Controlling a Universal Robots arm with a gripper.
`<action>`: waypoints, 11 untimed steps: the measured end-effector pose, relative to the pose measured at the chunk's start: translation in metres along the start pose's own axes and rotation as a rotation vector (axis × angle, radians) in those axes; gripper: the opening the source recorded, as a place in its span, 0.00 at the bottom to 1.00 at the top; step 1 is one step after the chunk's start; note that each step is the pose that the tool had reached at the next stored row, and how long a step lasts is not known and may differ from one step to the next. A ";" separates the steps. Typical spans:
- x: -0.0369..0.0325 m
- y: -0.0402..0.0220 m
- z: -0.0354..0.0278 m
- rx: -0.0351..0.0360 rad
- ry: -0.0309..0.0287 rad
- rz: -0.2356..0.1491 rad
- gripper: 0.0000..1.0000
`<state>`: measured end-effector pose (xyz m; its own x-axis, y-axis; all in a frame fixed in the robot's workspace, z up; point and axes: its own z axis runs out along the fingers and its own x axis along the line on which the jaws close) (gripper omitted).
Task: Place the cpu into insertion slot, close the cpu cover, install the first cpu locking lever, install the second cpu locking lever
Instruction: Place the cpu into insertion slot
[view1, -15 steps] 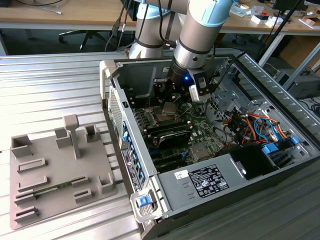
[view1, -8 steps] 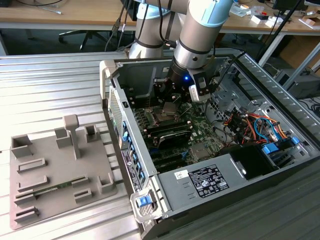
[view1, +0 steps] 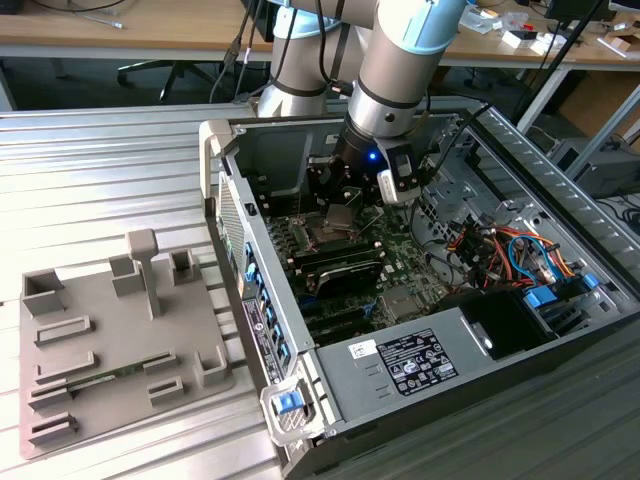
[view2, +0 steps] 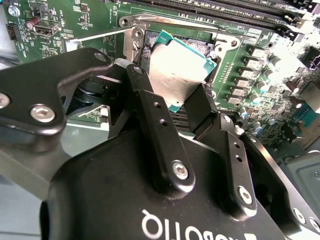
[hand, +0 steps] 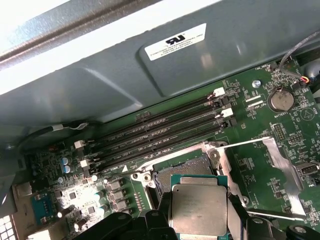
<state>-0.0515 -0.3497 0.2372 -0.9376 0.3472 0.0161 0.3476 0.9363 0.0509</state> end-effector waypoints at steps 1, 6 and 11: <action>0.0000 0.0000 0.0000 0.0000 -0.0001 0.001 0.53; 0.0000 0.0000 0.0000 -0.0001 -0.0004 0.007 0.53; 0.0000 0.0000 0.0000 -0.0002 -0.0006 0.012 0.53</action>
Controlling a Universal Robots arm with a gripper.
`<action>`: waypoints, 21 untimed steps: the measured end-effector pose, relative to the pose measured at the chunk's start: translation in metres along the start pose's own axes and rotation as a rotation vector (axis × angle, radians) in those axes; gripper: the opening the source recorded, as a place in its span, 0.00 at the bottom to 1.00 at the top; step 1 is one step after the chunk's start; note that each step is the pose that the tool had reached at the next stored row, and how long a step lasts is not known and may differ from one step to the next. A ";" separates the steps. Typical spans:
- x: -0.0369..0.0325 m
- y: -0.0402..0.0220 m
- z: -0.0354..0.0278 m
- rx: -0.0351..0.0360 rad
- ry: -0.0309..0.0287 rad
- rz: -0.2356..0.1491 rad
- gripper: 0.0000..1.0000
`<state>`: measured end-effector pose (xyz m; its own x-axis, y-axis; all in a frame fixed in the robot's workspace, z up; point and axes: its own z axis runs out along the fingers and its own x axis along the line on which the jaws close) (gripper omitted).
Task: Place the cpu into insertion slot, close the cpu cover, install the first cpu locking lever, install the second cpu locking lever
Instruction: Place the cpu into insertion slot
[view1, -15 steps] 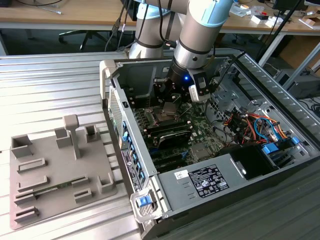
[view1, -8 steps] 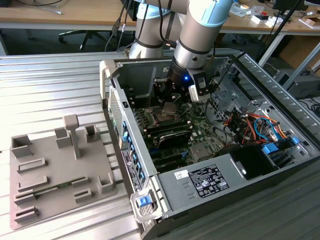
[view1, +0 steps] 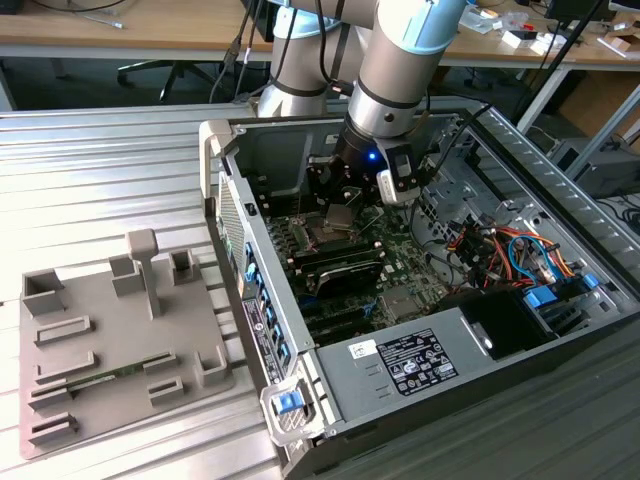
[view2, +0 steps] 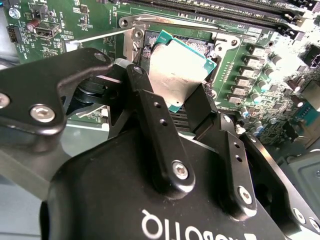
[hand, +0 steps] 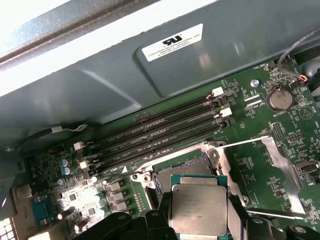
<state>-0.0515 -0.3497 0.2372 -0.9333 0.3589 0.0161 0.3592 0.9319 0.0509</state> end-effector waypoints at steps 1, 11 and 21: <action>0.0000 0.0000 0.0000 -0.0001 -0.0001 0.001 0.53; 0.0000 0.0000 0.0000 -0.0003 -0.0007 0.014 0.53; 0.0000 0.0000 0.0000 -0.0005 -0.0012 0.024 0.53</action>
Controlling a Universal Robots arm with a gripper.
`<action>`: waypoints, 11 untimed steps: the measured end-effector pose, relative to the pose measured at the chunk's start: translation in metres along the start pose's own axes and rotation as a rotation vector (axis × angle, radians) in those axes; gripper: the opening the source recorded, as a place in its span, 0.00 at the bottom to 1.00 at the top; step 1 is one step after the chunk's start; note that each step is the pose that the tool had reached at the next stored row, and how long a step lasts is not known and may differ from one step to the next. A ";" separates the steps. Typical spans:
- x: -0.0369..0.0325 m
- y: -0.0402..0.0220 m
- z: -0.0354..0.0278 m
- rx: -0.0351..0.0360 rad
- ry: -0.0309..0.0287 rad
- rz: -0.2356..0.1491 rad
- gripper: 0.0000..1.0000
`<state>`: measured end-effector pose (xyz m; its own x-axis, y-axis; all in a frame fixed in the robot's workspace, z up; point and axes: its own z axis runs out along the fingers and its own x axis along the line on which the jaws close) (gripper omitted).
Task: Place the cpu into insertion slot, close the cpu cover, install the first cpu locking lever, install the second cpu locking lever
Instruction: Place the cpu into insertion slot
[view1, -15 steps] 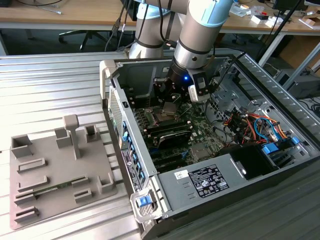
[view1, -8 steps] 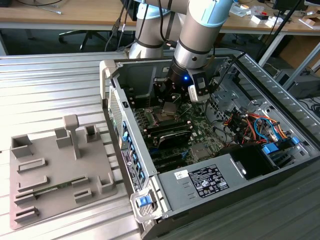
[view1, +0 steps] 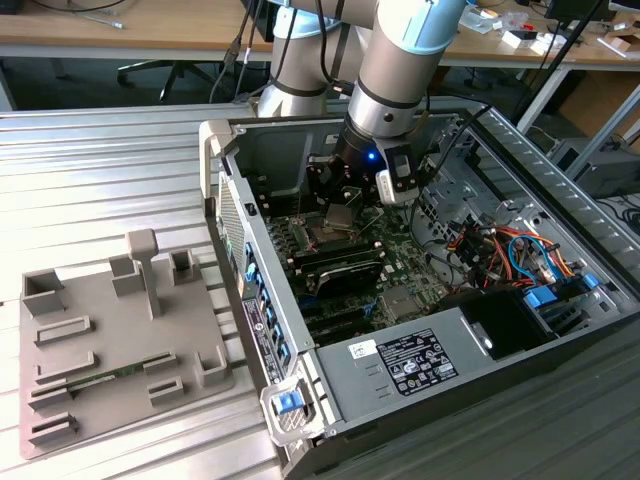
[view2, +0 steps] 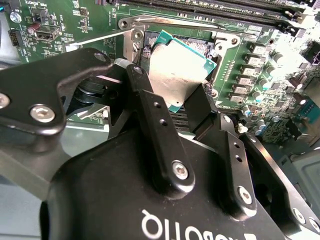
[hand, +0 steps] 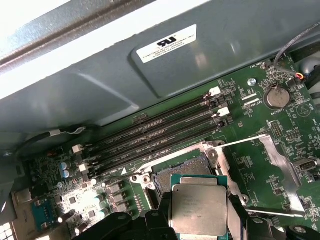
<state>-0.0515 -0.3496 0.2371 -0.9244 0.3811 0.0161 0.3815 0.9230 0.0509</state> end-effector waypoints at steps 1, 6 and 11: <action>0.0000 0.0000 0.0000 0.0000 -0.0001 0.001 0.53; 0.0000 0.0000 0.0000 -0.0001 -0.0003 0.005 0.53; 0.0000 0.0000 0.0000 -0.0001 -0.0006 0.011 0.53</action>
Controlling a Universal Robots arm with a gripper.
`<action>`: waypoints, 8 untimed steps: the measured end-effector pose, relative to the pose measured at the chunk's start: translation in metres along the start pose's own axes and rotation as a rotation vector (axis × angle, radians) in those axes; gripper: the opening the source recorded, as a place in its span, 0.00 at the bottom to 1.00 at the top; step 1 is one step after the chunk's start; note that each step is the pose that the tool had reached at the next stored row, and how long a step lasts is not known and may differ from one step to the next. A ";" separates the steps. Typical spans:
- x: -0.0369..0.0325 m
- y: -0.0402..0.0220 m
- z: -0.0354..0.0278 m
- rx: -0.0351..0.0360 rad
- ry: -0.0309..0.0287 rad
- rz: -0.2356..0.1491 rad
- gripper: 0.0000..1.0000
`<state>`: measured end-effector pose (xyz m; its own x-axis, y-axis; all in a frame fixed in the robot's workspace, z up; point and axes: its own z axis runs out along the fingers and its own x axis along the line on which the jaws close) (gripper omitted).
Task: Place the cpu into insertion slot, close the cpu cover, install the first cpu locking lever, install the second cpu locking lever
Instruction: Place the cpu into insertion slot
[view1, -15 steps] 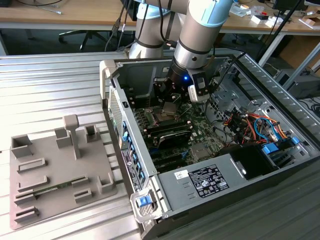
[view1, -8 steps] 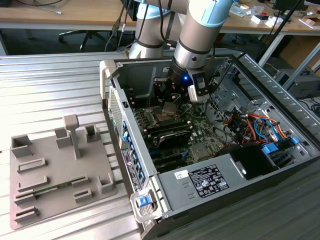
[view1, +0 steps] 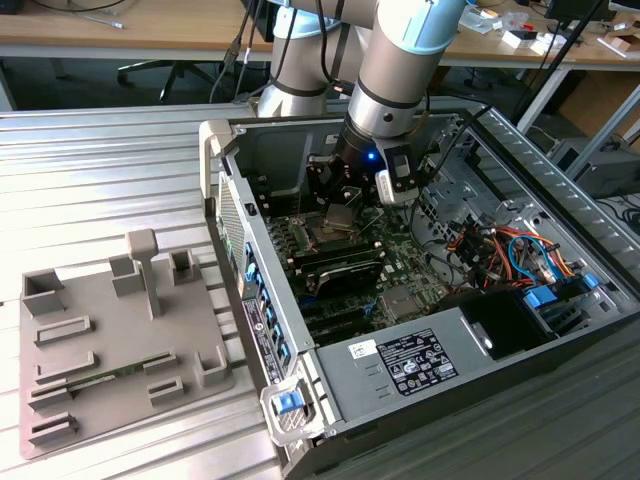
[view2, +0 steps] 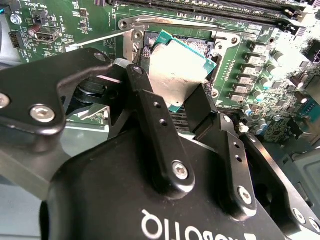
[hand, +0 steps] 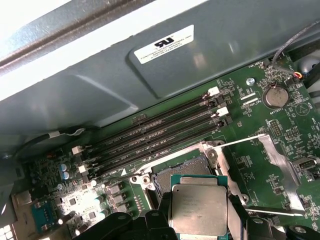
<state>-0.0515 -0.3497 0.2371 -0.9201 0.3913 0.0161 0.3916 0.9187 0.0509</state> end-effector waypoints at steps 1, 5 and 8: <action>0.0000 0.0000 0.0000 0.0000 0.0000 0.001 0.53; 0.0000 0.0000 0.0000 -0.0001 -0.0002 0.004 0.53; 0.0000 0.0000 0.0000 -0.0001 -0.0004 0.008 0.53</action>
<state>-0.0515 -0.3497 0.2371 -0.9168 0.3990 0.0161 0.3993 0.9154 0.0509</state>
